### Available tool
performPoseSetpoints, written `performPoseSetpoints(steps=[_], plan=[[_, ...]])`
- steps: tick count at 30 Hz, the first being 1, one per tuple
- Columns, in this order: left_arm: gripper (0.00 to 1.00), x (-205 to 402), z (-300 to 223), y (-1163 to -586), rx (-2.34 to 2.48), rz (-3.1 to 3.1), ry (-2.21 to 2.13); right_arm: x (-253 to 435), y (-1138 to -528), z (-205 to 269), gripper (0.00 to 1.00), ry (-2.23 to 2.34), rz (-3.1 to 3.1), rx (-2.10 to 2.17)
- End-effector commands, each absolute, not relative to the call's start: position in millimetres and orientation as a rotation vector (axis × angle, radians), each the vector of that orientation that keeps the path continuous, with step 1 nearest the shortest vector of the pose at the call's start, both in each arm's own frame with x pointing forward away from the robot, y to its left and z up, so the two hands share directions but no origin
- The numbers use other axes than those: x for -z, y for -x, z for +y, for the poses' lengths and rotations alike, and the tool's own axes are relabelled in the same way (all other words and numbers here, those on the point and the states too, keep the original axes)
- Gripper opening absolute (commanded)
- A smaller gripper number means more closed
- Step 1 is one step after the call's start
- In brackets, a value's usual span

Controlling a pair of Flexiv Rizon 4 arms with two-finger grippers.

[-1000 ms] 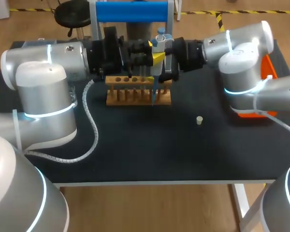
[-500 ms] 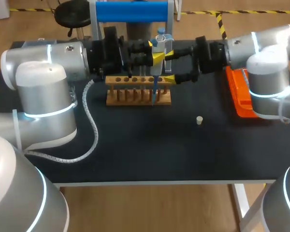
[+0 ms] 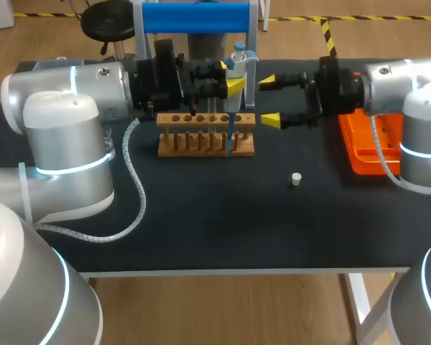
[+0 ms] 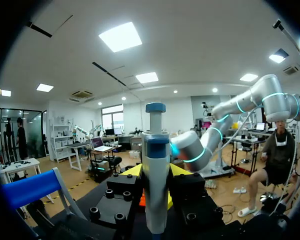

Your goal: Invert the test tube, pick up the pipette, mount the tip to pipette, aspirate from beaker and dispense into the tube, eject the tip, return the pipette, and cap with the stopper.

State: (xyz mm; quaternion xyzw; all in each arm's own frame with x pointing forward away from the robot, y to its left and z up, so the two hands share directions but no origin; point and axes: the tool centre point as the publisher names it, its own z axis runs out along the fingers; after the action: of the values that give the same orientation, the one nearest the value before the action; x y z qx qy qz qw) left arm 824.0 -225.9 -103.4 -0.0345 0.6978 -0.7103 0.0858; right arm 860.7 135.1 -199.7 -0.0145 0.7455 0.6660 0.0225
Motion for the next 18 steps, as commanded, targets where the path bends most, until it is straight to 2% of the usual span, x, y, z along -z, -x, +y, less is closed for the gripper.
performPoseSetpoints(steps=[1, 18], plan=[[0.0, 103.8, -226.3, -824.2, 2.12, 2.075, 0.102, 191.1, -842.4, 130.5, 1.0, 0.022, 2.273, -2.077], [0.0, 103.8, -226.3, -824.2, 2.12, 2.075, 0.102, 165.1, -823.7, 159.3, 1.0, 0.073, 2.215, -2.219]])
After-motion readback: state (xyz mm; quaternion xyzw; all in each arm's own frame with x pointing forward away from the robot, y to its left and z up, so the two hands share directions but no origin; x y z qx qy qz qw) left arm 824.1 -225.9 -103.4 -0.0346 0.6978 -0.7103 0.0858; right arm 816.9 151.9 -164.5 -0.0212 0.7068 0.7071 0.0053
